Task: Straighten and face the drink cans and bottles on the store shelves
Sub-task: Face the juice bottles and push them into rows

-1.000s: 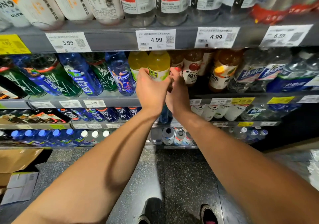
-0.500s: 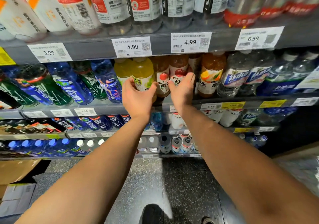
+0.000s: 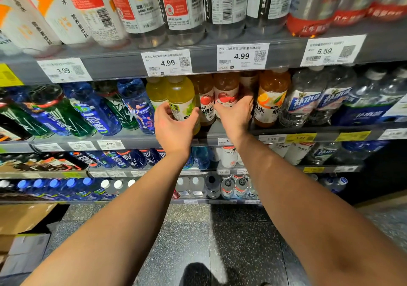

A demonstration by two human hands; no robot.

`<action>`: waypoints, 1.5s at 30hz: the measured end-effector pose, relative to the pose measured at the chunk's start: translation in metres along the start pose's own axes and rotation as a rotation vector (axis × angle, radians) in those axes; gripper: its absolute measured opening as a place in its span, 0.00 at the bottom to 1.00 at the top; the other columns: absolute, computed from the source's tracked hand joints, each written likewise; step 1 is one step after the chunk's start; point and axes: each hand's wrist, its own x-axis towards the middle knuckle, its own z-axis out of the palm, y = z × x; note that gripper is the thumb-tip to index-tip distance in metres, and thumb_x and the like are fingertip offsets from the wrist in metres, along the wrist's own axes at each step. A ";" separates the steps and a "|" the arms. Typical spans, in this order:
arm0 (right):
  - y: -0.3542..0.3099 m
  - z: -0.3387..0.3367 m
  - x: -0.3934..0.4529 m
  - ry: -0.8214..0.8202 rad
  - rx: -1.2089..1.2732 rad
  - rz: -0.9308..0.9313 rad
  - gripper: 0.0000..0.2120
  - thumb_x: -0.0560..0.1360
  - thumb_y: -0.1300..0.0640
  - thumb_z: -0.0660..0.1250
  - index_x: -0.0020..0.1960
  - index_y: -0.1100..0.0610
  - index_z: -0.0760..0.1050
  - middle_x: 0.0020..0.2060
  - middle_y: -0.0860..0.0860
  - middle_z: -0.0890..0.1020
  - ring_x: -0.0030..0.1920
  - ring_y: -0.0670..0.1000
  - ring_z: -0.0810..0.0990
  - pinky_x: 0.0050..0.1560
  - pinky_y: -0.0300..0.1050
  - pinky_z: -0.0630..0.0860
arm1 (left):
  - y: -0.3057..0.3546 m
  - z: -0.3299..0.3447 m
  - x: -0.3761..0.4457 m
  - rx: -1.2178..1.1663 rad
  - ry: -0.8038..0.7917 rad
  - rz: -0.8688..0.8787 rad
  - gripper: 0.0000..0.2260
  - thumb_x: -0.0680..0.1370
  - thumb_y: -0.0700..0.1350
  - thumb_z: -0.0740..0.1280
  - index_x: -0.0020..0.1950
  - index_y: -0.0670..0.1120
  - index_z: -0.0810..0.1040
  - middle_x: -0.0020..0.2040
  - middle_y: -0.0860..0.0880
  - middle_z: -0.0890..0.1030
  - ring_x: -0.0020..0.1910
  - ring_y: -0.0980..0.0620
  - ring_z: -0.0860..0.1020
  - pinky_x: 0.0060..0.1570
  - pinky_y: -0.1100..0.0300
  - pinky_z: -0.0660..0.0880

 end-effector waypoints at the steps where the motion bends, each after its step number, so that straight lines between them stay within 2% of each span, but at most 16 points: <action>1: 0.001 0.001 0.001 -0.019 -0.048 0.003 0.38 0.59 0.45 0.80 0.60 0.64 0.70 0.59 0.58 0.73 0.63 0.59 0.72 0.64 0.54 0.71 | 0.000 0.000 0.000 0.002 -0.002 0.002 0.27 0.63 0.65 0.74 0.54 0.52 0.74 0.50 0.55 0.78 0.48 0.54 0.78 0.50 0.53 0.78; 4: 0.001 0.001 0.002 -0.040 -0.081 0.008 0.36 0.59 0.41 0.79 0.56 0.62 0.73 0.55 0.57 0.72 0.58 0.59 0.74 0.60 0.53 0.74 | -0.001 0.000 0.001 0.002 -0.002 0.006 0.27 0.63 0.65 0.74 0.53 0.52 0.74 0.49 0.55 0.78 0.48 0.54 0.78 0.50 0.53 0.78; 8: -0.002 -0.001 -0.004 -0.001 0.039 0.035 0.34 0.58 0.46 0.80 0.58 0.58 0.72 0.55 0.55 0.78 0.55 0.57 0.79 0.56 0.50 0.78 | -0.002 0.001 0.000 0.002 -0.004 0.007 0.28 0.63 0.65 0.74 0.55 0.50 0.75 0.50 0.54 0.79 0.49 0.53 0.78 0.50 0.52 0.78; 13: 0.002 -0.008 -0.020 0.142 0.082 -0.007 0.30 0.57 0.50 0.77 0.55 0.56 0.72 0.51 0.52 0.78 0.49 0.55 0.79 0.49 0.52 0.80 | -0.002 0.000 0.001 -0.008 -0.016 0.012 0.27 0.63 0.65 0.74 0.55 0.51 0.75 0.50 0.54 0.79 0.49 0.53 0.78 0.51 0.54 0.77; 18: 0.004 -0.017 -0.025 0.262 -0.056 -0.045 0.32 0.62 0.49 0.77 0.61 0.59 0.72 0.57 0.55 0.76 0.55 0.56 0.77 0.52 0.52 0.78 | -0.001 0.001 -0.001 -0.034 -0.019 -0.011 0.27 0.64 0.63 0.75 0.55 0.50 0.75 0.50 0.54 0.78 0.49 0.53 0.78 0.51 0.55 0.76; 21: 0.006 -0.021 -0.024 0.295 -0.129 -0.060 0.37 0.64 0.48 0.79 0.66 0.63 0.70 0.63 0.59 0.74 0.64 0.59 0.72 0.63 0.55 0.73 | 0.001 0.000 -0.001 -0.043 -0.021 -0.017 0.27 0.63 0.62 0.75 0.55 0.50 0.75 0.49 0.55 0.77 0.49 0.53 0.77 0.51 0.54 0.76; 23: 0.003 -0.022 -0.029 0.356 -0.109 -0.014 0.40 0.64 0.47 0.79 0.68 0.64 0.68 0.65 0.61 0.73 0.66 0.60 0.71 0.68 0.55 0.68 | 0.001 -0.001 -0.001 -0.053 -0.034 -0.026 0.27 0.63 0.62 0.75 0.55 0.49 0.75 0.50 0.54 0.77 0.50 0.53 0.77 0.53 0.53 0.76; 25: -0.001 -0.017 -0.041 0.385 -0.057 -0.080 0.36 0.66 0.48 0.77 0.67 0.62 0.68 0.63 0.59 0.74 0.64 0.57 0.70 0.68 0.51 0.64 | 0.001 -0.002 0.000 -0.064 -0.048 -0.027 0.27 0.64 0.61 0.76 0.55 0.49 0.75 0.51 0.54 0.78 0.51 0.52 0.78 0.53 0.52 0.77; 28: -0.001 0.000 -0.064 0.151 -0.008 -0.380 0.24 0.71 0.57 0.74 0.62 0.61 0.70 0.56 0.56 0.74 0.56 0.52 0.72 0.60 0.47 0.70 | 0.001 -0.003 0.000 -0.084 -0.056 -0.020 0.26 0.64 0.59 0.77 0.55 0.48 0.75 0.51 0.53 0.78 0.51 0.52 0.77 0.54 0.51 0.76; 31: -0.003 0.015 -0.053 -0.086 0.051 -0.279 0.28 0.72 0.65 0.72 0.68 0.65 0.66 0.62 0.60 0.73 0.62 0.55 0.74 0.65 0.42 0.70 | -0.002 -0.005 0.002 -0.103 -0.072 -0.001 0.25 0.64 0.58 0.77 0.55 0.49 0.75 0.51 0.53 0.78 0.51 0.52 0.77 0.54 0.53 0.76; 33: -0.001 0.021 -0.039 -0.215 0.049 -0.199 0.24 0.71 0.67 0.71 0.65 0.66 0.67 0.59 0.61 0.76 0.60 0.58 0.76 0.62 0.50 0.73 | -0.005 -0.006 0.004 -0.104 -0.088 0.019 0.25 0.64 0.58 0.78 0.55 0.49 0.75 0.50 0.53 0.78 0.50 0.53 0.77 0.53 0.55 0.76; 34: 0.001 0.022 -0.032 -0.261 0.031 -0.185 0.22 0.71 0.67 0.72 0.62 0.67 0.68 0.56 0.61 0.77 0.58 0.59 0.77 0.59 0.49 0.74 | -0.006 -0.007 0.005 -0.104 -0.093 0.025 0.25 0.64 0.58 0.78 0.55 0.49 0.75 0.50 0.53 0.78 0.50 0.54 0.77 0.52 0.56 0.76; 37: 0.005 0.020 -0.021 -0.315 0.013 -0.208 0.21 0.69 0.68 0.74 0.59 0.70 0.70 0.49 0.61 0.79 0.50 0.55 0.78 0.48 0.32 0.70 | -0.008 -0.009 0.005 -0.112 -0.103 0.043 0.25 0.64 0.59 0.77 0.55 0.51 0.74 0.50 0.55 0.78 0.50 0.54 0.77 0.51 0.60 0.75; 40: 0.000 0.020 -0.017 -0.365 0.046 -0.229 0.25 0.68 0.70 0.75 0.61 0.72 0.70 0.47 0.52 0.76 0.47 0.41 0.74 0.43 0.16 0.64 | -0.010 -0.011 0.006 -0.116 -0.101 0.064 0.24 0.64 0.59 0.77 0.54 0.55 0.72 0.50 0.55 0.77 0.49 0.55 0.77 0.50 0.62 0.74; 43: -0.004 0.020 -0.012 -0.420 0.048 -0.181 0.27 0.67 0.68 0.77 0.63 0.68 0.70 0.49 0.50 0.76 0.51 0.47 0.76 0.45 0.19 0.67 | -0.013 -0.012 0.007 -0.115 -0.108 0.071 0.24 0.64 0.58 0.77 0.55 0.53 0.74 0.51 0.55 0.78 0.50 0.56 0.77 0.50 0.65 0.72; 45: -0.004 0.020 -0.013 -0.370 0.011 -0.161 0.30 0.65 0.64 0.79 0.63 0.65 0.70 0.53 0.53 0.79 0.54 0.52 0.79 0.52 0.31 0.73 | -0.015 -0.013 0.008 -0.108 -0.107 0.075 0.25 0.64 0.58 0.77 0.56 0.51 0.75 0.51 0.54 0.78 0.49 0.56 0.76 0.49 0.67 0.70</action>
